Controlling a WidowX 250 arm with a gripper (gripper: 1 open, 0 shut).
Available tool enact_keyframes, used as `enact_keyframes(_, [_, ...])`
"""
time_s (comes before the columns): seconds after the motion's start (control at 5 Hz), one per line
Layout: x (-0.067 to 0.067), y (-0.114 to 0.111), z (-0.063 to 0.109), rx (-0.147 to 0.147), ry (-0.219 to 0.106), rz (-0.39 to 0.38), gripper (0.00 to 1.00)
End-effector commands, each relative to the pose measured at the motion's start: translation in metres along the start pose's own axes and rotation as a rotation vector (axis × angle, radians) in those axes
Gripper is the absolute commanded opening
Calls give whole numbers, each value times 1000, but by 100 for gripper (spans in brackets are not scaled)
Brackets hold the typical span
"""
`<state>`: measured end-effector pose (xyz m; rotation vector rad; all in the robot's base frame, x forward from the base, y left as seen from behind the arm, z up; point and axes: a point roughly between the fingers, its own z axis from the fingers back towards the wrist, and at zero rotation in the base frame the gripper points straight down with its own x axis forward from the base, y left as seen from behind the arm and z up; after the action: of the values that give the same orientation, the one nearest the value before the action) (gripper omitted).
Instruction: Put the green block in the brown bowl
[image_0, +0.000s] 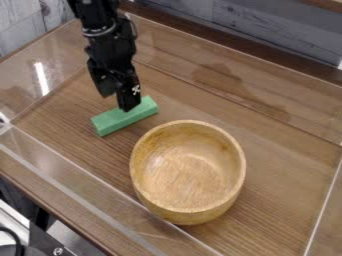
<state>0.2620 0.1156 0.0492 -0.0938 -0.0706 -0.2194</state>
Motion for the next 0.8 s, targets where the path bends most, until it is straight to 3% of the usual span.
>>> enact_keyframes(0.0, [7,8,10,23,-36,11,100])
enact_keyframes(0.6, [11,14,8,6,-36,16,100])
